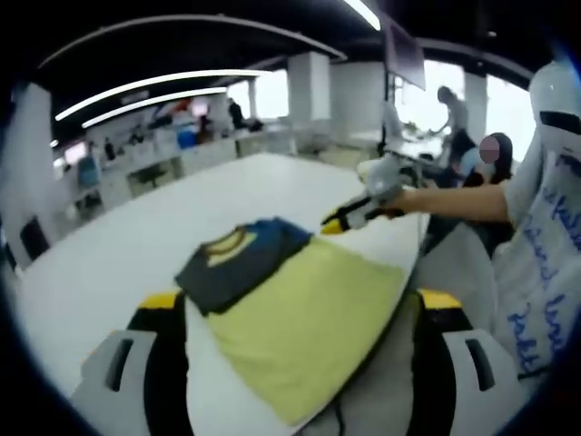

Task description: Fold the garment on the visible template until the final outline fits inside the template.

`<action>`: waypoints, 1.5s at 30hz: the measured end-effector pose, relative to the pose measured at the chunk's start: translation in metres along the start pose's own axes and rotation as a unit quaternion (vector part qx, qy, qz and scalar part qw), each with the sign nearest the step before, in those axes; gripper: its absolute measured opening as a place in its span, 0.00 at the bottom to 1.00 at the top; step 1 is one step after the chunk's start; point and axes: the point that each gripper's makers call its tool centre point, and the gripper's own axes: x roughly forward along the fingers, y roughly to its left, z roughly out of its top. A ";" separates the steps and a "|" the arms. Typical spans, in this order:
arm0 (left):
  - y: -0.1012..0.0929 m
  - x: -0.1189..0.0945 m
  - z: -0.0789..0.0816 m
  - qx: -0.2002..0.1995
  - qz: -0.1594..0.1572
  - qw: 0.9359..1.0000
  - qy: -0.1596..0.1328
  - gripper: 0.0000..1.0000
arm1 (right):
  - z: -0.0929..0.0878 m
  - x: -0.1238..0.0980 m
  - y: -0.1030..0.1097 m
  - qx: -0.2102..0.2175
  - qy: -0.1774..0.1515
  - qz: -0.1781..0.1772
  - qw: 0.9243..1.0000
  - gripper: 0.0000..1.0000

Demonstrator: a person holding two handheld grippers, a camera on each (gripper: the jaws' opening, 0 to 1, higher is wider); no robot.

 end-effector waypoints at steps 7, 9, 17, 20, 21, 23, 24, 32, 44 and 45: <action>0.002 0.001 -0.006 0.000 0.000 1.000 0.013 1.00 | -0.005 0.018 -0.005 0.003 0.016 0.000 1.000 0.18; 0.003 0.001 -0.006 -0.002 0.003 1.000 0.013 1.00 | -0.009 0.024 -0.009 0.007 0.025 -0.002 1.000 0.17; 0.006 0.001 -0.007 -0.007 0.006 1.000 0.015 1.00 | -0.019 0.040 -0.018 0.009 0.042 -0.010 0.999 0.13; 0.007 0.000 -0.009 -0.008 0.008 1.000 0.020 1.00 | -0.022 0.045 -0.019 0.008 0.046 -0.007 0.999 0.13; 0.008 0.000 -0.009 -0.009 0.010 1.000 0.020 1.00 | -0.023 0.047 -0.019 0.007 0.048 -0.007 0.999 0.13; 0.010 0.000 -0.011 -0.012 0.012 1.000 0.022 1.00 | -0.024 0.050 -0.020 0.006 0.051 -0.006 0.999 0.13; 0.010 0.000 -0.012 -0.013 0.012 1.000 0.024 1.00 | -0.026 0.052 -0.020 0.006 0.054 -0.006 0.998 0.13; 0.015 0.000 -0.017 -0.020 0.018 0.999 0.031 0.99 | -0.030 0.061 -0.025 0.015 0.059 -0.006 0.998 0.13; 0.016 0.003 -0.019 -0.026 0.016 0.999 0.033 0.98 | -0.029 0.056 -0.028 0.026 0.058 -0.004 0.998 0.02; 0.016 0.003 -0.019 -0.025 0.017 0.999 0.032 0.97 | -0.030 0.055 -0.028 0.027 0.059 -0.004 0.998 0.02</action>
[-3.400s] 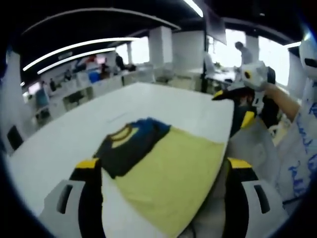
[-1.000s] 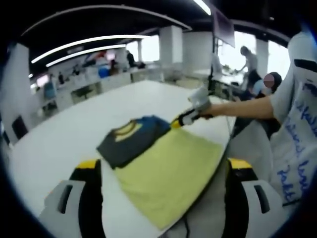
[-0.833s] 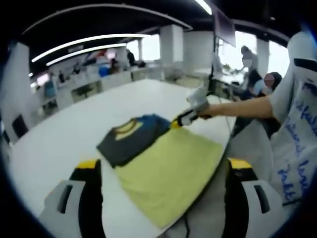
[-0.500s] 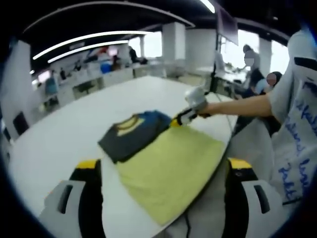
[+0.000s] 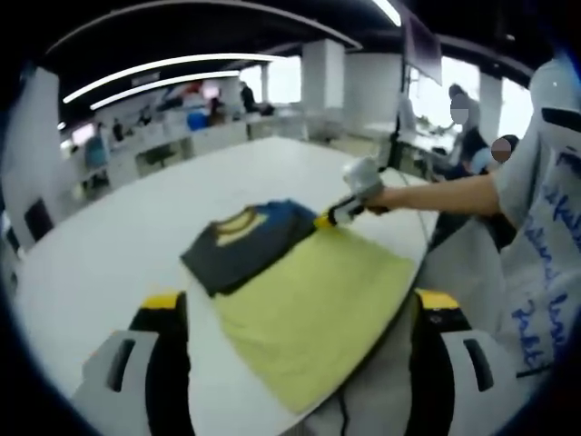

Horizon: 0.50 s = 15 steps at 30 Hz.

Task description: Fold the garment on the visible template until the final outline fits inside the template.

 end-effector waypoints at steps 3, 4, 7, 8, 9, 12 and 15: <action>-0.001 0.001 0.002 0.001 -0.001 1.000 -0.002 0.97 | -0.002 -0.004 0.000 0.006 0.002 -0.001 1.000 0.02; -0.001 0.001 0.002 0.002 -0.002 1.000 -0.002 0.97 | -0.001 -0.005 0.000 0.009 0.000 -0.001 1.000 0.02; -0.003 0.001 0.002 0.003 -0.004 1.000 -0.002 0.97 | -0.001 -0.009 0.002 0.014 -0.004 -0.001 1.000 0.02; -0.003 0.001 0.003 0.004 -0.005 1.000 -0.003 0.97 | -0.001 -0.010 0.002 0.014 -0.004 -0.001 1.000 0.02; -0.004 0.001 0.003 0.004 -0.006 1.000 -0.003 0.97 | -0.001 -0.011 0.003 0.013 -0.004 -0.001 1.000 0.02; -0.005 0.001 0.003 0.005 -0.007 1.000 -0.003 0.97 | -0.004 -0.011 0.005 0.012 -0.001 -0.002 1.000 0.02; -0.005 0.000 0.003 0.006 -0.008 1.000 -0.004 0.97 | -0.009 -0.011 0.006 0.008 0.006 -0.006 1.000 0.02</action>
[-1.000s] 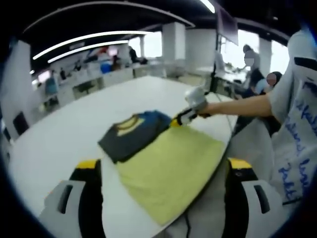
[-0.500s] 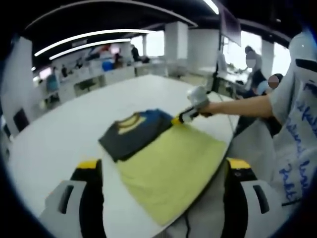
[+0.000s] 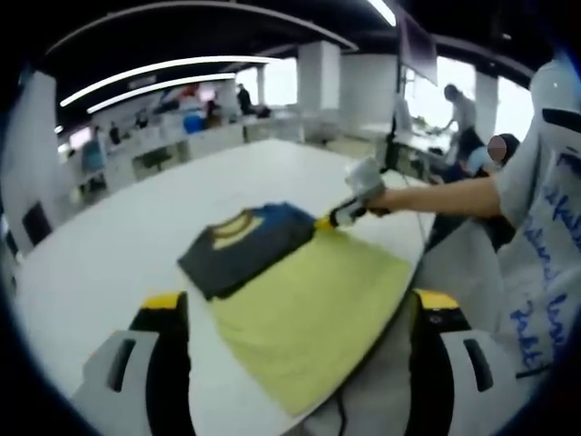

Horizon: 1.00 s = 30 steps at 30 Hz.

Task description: Fold the garment on the visible template until the final outline fits inside the template.

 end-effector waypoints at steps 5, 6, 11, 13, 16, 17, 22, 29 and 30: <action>0.001 -0.003 0.000 0.000 0.002 1.000 0.001 0.96 | -0.006 0.000 0.003 0.007 0.005 -0.001 1.000 0.01; 0.002 -0.003 0.000 0.001 0.003 1.000 0.001 0.96 | -0.007 0.000 0.002 0.006 0.006 -0.001 1.000 0.01; 0.002 -0.003 0.000 0.003 0.004 1.000 0.001 0.97 | -0.010 0.002 0.001 0.007 0.007 -0.004 1.000 0.02; 0.002 -0.003 0.000 0.003 0.003 1.000 0.001 0.97 | -0.010 0.004 0.000 0.013 0.006 -0.005 1.000 0.02; 0.002 -0.003 0.001 0.003 0.003 1.000 0.001 0.96 | -0.013 0.006 -0.001 0.015 0.007 -0.007 1.000 0.02; 0.002 -0.003 0.001 0.003 0.004 1.000 0.001 0.96 | -0.013 0.006 0.000 0.015 0.007 -0.008 1.000 0.02; 0.002 -0.005 0.002 0.005 0.007 1.000 0.001 0.96 | -0.013 0.006 0.000 0.013 0.006 -0.007 1.000 0.02; 0.003 -0.004 0.003 0.004 0.012 1.000 -0.001 0.98 | -0.001 -0.005 -0.002 0.005 -0.023 -0.017 1.000 0.06; 0.003 -0.003 0.003 0.005 0.012 1.000 0.000 0.98 | 0.001 -0.008 -0.002 0.009 -0.028 -0.018 0.999 0.08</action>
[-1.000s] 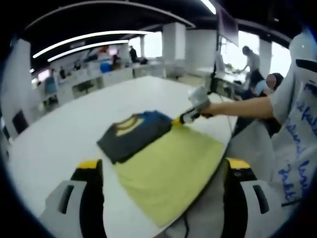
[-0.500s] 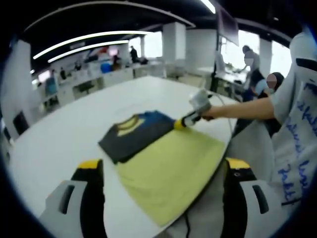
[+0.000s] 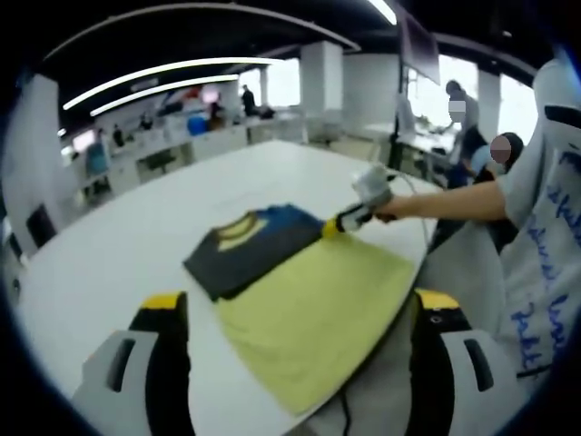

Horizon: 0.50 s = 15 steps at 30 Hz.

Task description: Fold the garment on the visible template until the final outline fits inside the template.

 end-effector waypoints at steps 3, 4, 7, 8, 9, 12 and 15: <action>0.000 0.001 -0.001 0.001 0.000 1.000 0.003 0.98 | 0.002 -0.004 -0.002 0.003 -0.005 -0.004 1.000 0.17; 0.000 0.001 0.000 0.001 0.000 1.000 0.002 0.98 | 0.003 -0.006 -0.002 0.004 -0.008 -0.003 1.000 0.18; 0.000 0.001 0.001 0.003 -0.001 1.000 0.000 0.98 | 0.004 -0.011 -0.003 0.003 -0.011 -0.003 1.000 0.22; 0.001 0.001 0.001 0.003 -0.001 1.000 0.000 0.98 | 0.004 -0.013 -0.003 0.004 -0.012 -0.003 1.000 0.24; 0.001 0.001 0.001 0.003 0.000 1.000 0.000 0.98 | 0.005 -0.015 -0.002 0.006 -0.014 -0.001 1.000 0.27; 0.002 0.002 0.000 0.003 0.000 1.000 0.003 0.98 | 0.007 -0.022 -0.001 0.008 -0.019 0.001 1.000 0.30; 0.000 0.001 0.001 0.004 -0.003 1.000 0.000 0.98 | 0.010 -0.029 -0.001 0.013 -0.023 -0.004 1.000 0.44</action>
